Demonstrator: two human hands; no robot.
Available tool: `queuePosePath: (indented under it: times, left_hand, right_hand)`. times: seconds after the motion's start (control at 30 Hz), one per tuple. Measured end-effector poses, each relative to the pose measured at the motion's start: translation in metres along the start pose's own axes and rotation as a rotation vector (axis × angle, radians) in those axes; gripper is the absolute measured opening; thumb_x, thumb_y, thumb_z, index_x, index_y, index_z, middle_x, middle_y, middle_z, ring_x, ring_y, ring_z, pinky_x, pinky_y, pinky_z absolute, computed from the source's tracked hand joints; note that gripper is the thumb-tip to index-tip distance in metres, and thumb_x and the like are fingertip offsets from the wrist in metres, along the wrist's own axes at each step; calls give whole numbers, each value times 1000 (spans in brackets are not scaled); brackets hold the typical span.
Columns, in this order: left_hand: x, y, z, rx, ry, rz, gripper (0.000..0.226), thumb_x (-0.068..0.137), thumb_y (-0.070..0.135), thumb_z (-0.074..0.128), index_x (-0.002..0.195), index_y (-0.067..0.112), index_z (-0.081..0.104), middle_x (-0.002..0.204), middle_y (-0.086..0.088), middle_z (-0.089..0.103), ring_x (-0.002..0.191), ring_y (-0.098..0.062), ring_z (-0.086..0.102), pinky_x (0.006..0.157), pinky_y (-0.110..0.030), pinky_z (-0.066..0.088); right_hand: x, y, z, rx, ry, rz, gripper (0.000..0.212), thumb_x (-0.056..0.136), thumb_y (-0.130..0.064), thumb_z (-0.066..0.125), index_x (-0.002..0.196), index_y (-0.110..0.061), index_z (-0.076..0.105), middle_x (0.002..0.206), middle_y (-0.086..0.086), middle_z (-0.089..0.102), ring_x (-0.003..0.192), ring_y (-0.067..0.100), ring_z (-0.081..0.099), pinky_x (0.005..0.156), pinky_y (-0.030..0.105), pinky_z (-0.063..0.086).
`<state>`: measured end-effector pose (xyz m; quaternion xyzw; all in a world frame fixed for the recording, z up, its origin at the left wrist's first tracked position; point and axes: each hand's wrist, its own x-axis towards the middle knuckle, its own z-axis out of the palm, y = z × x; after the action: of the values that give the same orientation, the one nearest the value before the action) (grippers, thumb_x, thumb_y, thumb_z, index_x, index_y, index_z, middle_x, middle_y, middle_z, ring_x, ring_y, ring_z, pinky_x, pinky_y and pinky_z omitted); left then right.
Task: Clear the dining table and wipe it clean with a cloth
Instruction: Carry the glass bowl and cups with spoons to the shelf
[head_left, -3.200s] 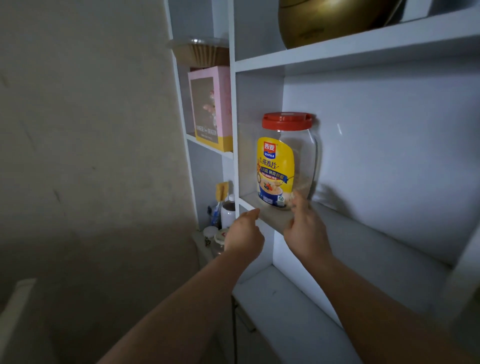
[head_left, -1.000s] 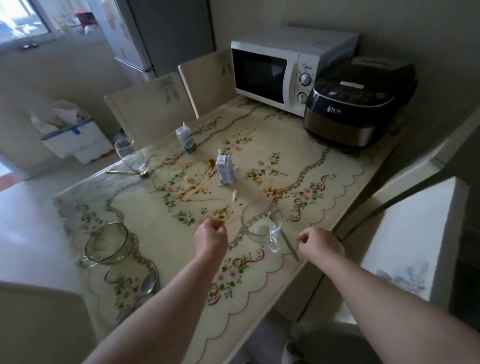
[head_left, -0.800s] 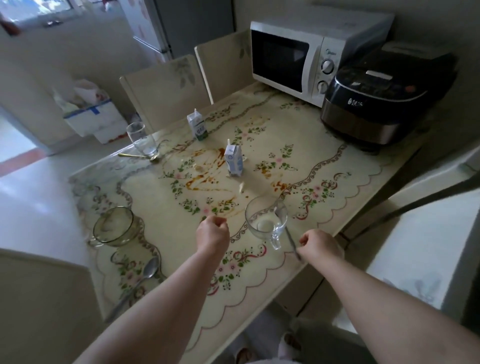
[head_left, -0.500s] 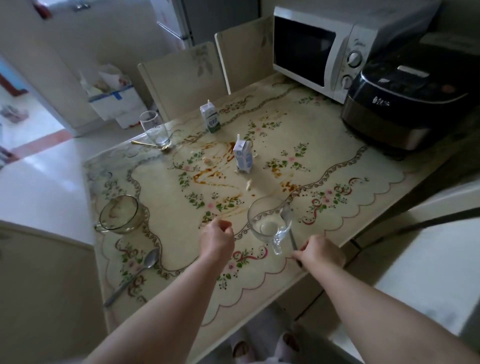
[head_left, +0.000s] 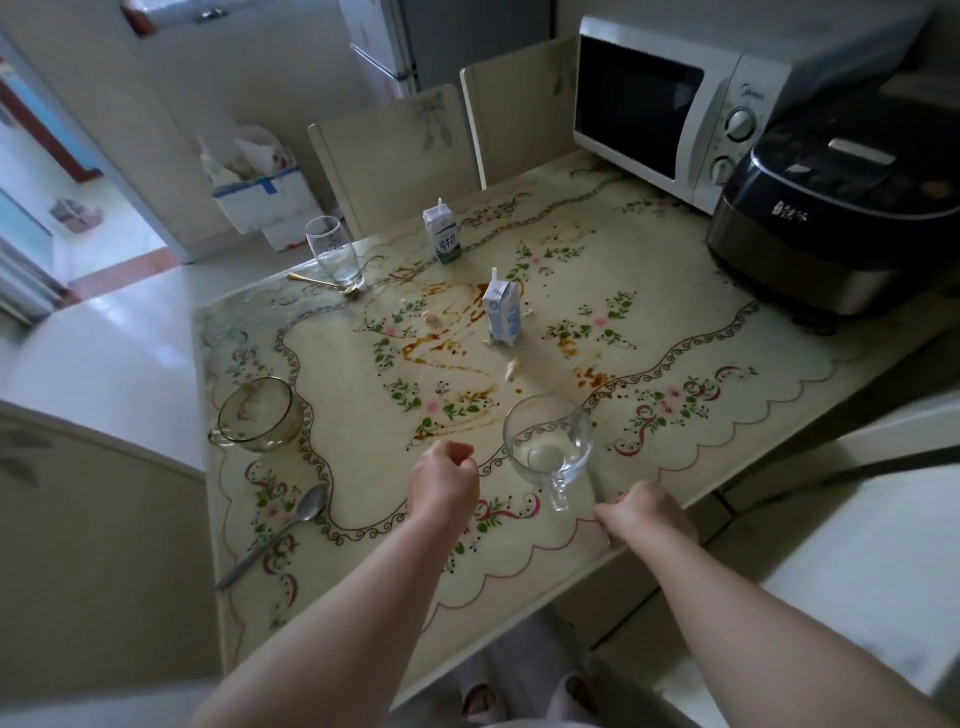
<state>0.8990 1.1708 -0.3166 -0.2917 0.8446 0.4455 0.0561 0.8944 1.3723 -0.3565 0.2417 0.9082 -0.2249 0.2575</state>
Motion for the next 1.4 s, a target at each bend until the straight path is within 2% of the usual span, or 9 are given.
queuePosePath:
  times: [0.13,0.33,0.43,0.53,0.6,0.83,0.97,1.17,1.4]
  left_hand:
    - [-1,2,0,-13,10,3,21,97,18,53,116,19,62,107,3,65,64,-12,60,56,-24,50]
    - [-3,6,1,-36,-10,-4,20,97,18,53,115,19,63,107,2,66,67,-12,61,51,-22,45]
    - [-6,7,2,-74,-4,6,20,97,17,54,114,20,63,107,3,66,72,-10,62,53,-19,44]
    - [-8,11,1,-121,14,-3,20,97,17,52,112,23,63,104,4,67,71,-12,62,57,-25,50]
    - [-7,14,0,-153,17,-4,21,96,18,53,113,22,64,103,5,67,74,-12,63,58,-26,51]
    - [-11,14,-12,-258,30,-4,20,96,14,55,113,19,65,102,5,66,78,-7,60,57,-17,43]
    - [-13,13,-19,-281,50,-6,21,96,14,56,114,18,65,104,4,66,79,-5,59,56,-15,41]
    - [-19,14,-23,-307,56,-8,20,95,13,56,113,18,65,104,3,66,83,-6,59,58,-17,42]
    - [-24,16,-28,-329,70,10,18,95,13,57,110,19,65,103,3,67,87,-10,61,60,-18,44]
  right_hand:
    - [1,0,-1,25,-30,-9,25,82,-39,61,92,-16,65,85,0,64,78,20,62,64,25,49]
    - [2,9,-23,437,12,-25,16,89,-23,58,88,-11,69,73,-1,72,71,12,67,55,21,45]
    - [-5,13,-40,533,69,-94,13,91,-23,58,87,-12,64,75,0,70,73,11,68,59,24,50]
    - [-14,15,-53,645,154,-187,12,91,-22,60,82,-14,61,76,2,70,78,16,69,74,34,56]
    - [-21,15,-59,706,162,-246,9,90,-20,61,83,-15,61,79,2,69,79,16,69,77,34,56]
    - [-32,9,-51,521,238,-458,4,90,-21,62,89,-20,66,76,-5,69,73,10,67,63,25,55]
    - [-33,7,-42,408,318,-519,11,90,-24,62,94,-17,70,74,-7,68,63,6,63,48,13,40]
    - [-42,-1,-37,324,420,-651,17,89,-26,64,97,-13,73,78,-2,72,66,9,65,56,15,51]
    - [-42,-8,-37,216,378,-674,15,89,-30,63,95,-19,71,81,-4,72,68,11,66,59,28,58]
